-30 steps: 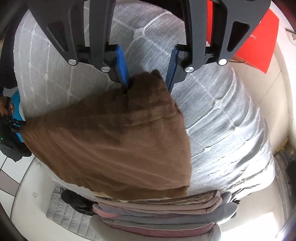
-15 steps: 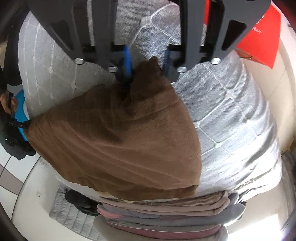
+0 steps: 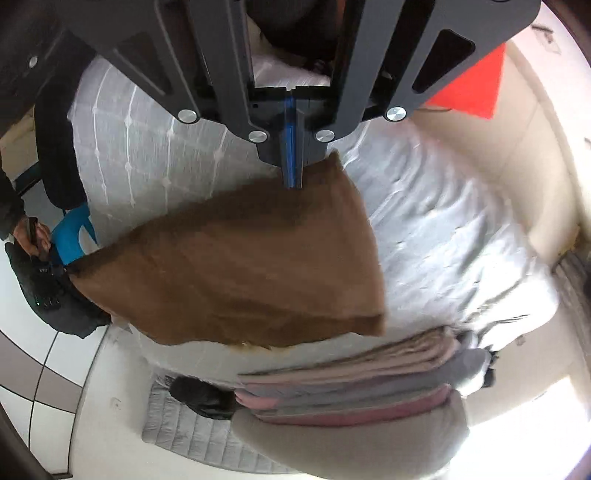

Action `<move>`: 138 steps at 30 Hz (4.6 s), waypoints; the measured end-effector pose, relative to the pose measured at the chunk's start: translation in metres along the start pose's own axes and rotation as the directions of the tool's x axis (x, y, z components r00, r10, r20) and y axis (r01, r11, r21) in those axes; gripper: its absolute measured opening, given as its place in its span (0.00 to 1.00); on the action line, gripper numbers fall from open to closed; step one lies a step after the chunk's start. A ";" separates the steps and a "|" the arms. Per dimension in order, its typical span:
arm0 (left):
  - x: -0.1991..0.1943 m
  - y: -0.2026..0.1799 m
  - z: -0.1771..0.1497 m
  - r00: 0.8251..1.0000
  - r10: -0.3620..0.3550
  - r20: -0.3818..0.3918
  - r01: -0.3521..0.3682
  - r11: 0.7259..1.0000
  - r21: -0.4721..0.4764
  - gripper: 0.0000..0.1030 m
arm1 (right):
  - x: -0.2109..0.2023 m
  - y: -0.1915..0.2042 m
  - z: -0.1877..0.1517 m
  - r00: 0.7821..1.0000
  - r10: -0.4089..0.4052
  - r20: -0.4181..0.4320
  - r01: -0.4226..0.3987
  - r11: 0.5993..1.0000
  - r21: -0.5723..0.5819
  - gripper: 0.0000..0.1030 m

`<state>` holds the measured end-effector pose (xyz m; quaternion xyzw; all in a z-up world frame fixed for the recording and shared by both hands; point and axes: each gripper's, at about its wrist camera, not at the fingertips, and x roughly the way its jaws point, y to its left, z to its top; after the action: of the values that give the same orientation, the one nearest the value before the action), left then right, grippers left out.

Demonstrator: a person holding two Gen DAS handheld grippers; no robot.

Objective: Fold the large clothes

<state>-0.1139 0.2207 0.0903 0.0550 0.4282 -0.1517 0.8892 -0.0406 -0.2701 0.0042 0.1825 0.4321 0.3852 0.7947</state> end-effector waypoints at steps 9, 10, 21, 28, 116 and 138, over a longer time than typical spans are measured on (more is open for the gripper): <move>0.061 0.089 -0.063 0.948 -0.313 0.056 0.285 0.758 -0.587 0.76 | -0.002 -0.050 -0.040 0.998 0.030 0.050 -0.045 0.951 0.306 0.65; 0.074 0.100 -0.069 0.922 -0.369 0.120 0.352 0.667 -0.657 0.82 | -0.007 -0.050 -0.043 0.996 0.034 0.077 -0.058 0.942 0.331 0.72; 0.130 0.111 -0.068 0.857 -0.486 0.172 0.412 0.444 -0.796 0.87 | -0.007 -0.086 -0.060 0.975 0.131 0.181 -0.213 0.791 0.574 0.86; 0.153 0.097 -0.045 0.847 -0.493 0.200 0.427 0.406 -0.808 0.88 | 0.015 -0.086 -0.063 0.963 0.200 0.179 -0.268 0.753 0.601 0.86; 0.128 0.077 -0.090 0.893 -0.349 0.283 0.408 0.363 -0.838 0.40 | 0.030 -0.074 -0.063 0.969 0.156 0.194 -0.241 0.773 0.587 0.49; 0.075 0.054 -0.053 0.867 -0.355 0.350 0.493 0.504 -0.709 0.23 | 0.024 0.007 -0.015 0.973 0.084 0.214 -0.185 0.838 0.514 0.28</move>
<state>-0.0926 0.2673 -0.0033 -0.4548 0.3783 -0.1683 0.7885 -0.0480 -0.2478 -0.0128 0.4592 0.4329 0.2877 0.7204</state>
